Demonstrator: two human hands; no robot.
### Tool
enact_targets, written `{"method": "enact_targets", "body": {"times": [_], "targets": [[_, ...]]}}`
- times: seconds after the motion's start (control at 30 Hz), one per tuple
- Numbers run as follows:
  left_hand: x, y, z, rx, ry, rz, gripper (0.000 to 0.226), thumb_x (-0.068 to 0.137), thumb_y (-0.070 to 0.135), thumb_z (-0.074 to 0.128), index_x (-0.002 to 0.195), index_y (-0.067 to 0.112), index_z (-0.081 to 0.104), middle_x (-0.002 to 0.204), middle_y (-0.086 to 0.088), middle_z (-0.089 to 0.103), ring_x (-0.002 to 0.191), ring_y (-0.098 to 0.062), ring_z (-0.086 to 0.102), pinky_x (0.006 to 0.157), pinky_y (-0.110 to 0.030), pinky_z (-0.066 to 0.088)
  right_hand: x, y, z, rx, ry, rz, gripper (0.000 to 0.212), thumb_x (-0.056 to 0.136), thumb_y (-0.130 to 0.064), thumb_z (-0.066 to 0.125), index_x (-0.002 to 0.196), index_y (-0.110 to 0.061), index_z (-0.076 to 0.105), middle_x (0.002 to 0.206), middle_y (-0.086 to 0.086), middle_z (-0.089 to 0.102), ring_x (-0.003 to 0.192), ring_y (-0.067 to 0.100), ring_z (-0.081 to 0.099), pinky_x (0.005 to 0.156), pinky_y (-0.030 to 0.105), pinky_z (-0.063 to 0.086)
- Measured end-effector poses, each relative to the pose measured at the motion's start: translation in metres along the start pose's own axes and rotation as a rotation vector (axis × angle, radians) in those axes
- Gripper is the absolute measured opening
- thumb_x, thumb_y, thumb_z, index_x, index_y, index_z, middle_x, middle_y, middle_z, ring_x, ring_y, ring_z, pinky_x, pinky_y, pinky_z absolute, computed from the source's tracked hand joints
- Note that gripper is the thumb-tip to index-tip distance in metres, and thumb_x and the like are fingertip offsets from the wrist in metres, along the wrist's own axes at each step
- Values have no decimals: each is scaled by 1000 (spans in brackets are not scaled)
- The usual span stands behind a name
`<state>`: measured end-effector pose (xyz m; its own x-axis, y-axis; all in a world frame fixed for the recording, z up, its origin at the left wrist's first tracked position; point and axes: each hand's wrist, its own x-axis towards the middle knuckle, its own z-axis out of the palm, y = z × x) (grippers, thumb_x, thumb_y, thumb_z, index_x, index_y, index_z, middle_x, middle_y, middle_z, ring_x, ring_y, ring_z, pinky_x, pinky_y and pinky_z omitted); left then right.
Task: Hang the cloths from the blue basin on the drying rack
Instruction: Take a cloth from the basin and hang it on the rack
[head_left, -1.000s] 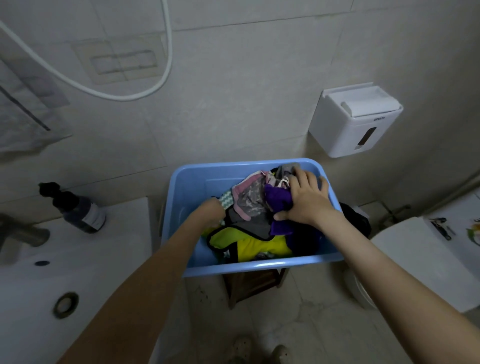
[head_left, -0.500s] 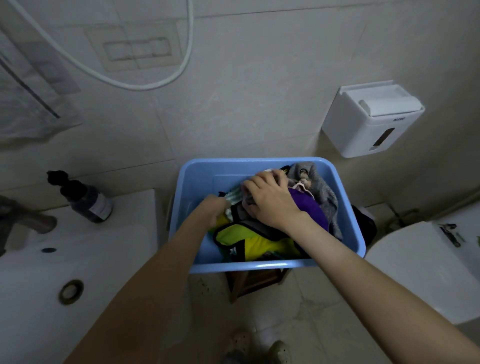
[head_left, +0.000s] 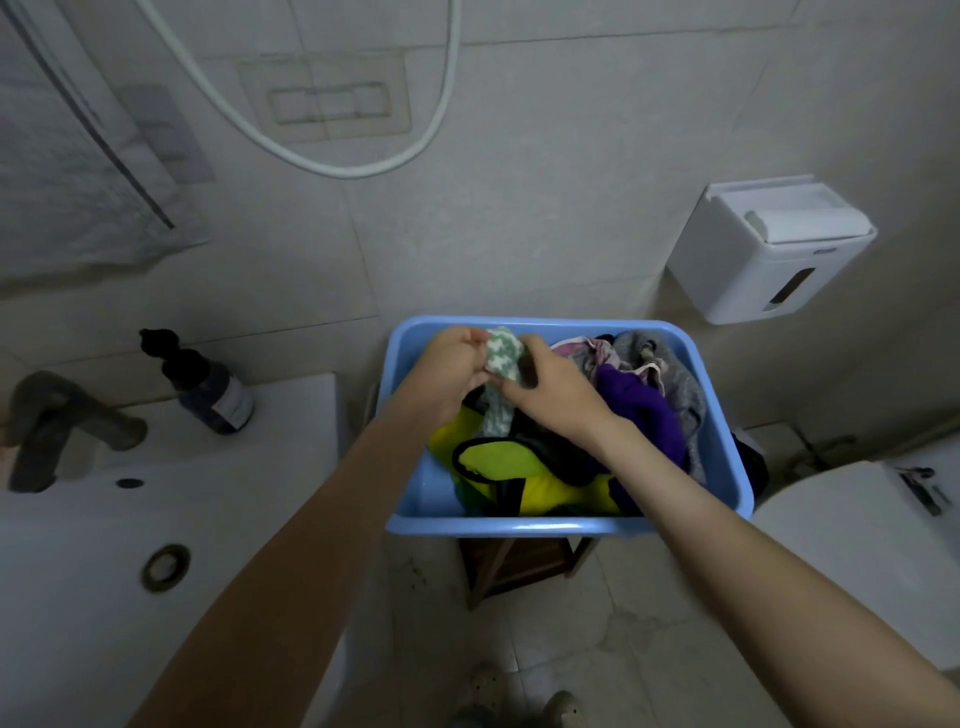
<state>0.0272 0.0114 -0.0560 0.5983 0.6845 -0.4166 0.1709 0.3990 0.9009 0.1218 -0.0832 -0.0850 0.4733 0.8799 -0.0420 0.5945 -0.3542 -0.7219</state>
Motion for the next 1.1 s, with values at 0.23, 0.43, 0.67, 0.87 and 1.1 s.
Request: {"method": "enact_targets", "body": {"times": [0.23, 0.43, 0.67, 0.87, 1.1], "targets": [[-10, 23, -4, 65, -44, -15, 48, 88, -15, 28, 130, -6, 46, 120, -24, 56, 89, -26, 56, 78, -32, 50, -13, -11, -26, 426, -42, 22, 22, 85, -22, 69, 91, -19, 48, 86, -4, 62, 76, 8, 59, 70, 29, 48], [-24, 33, 16, 229, -225, -12, 41, 82, -13, 34, 106, 3, 62, 105, -19, 64, 90, -25, 58, 76, -30, 50, -39, -5, -57, 593, 179, 10, 20, 90, -9, 61, 78, -17, 48, 66, -6, 48, 64, 3, 45, 61, 20, 38], [-48, 42, 64, 589, -645, 188, 16, 66, 25, 71, 73, 15, 61, 70, -5, 57, 65, -15, 51, 63, -28, 39, -100, 5, -103, 663, 408, 19, 7, 90, 0, 57, 91, -6, 54, 75, 6, 55, 67, 8, 54, 64, 20, 46], [-81, 37, 123, 686, -829, 397, 31, 62, 21, 65, 80, -4, 59, 72, -7, 51, 70, -13, 48, 69, -30, 35, -178, 22, -138, 616, 661, 84, 19, 91, 1, 55, 92, -16, 65, 81, -3, 68, 78, 12, 62, 74, 28, 50], [-147, 4, 193, 697, -1140, 521, 22, 81, 7, 70, 85, 23, 56, 77, 0, 57, 72, -10, 55, 68, -27, 44, -297, 34, -151, 567, 883, 187, 10, 93, -3, 54, 92, -10, 62, 82, 8, 63, 75, 14, 62, 69, 27, 50]]}}
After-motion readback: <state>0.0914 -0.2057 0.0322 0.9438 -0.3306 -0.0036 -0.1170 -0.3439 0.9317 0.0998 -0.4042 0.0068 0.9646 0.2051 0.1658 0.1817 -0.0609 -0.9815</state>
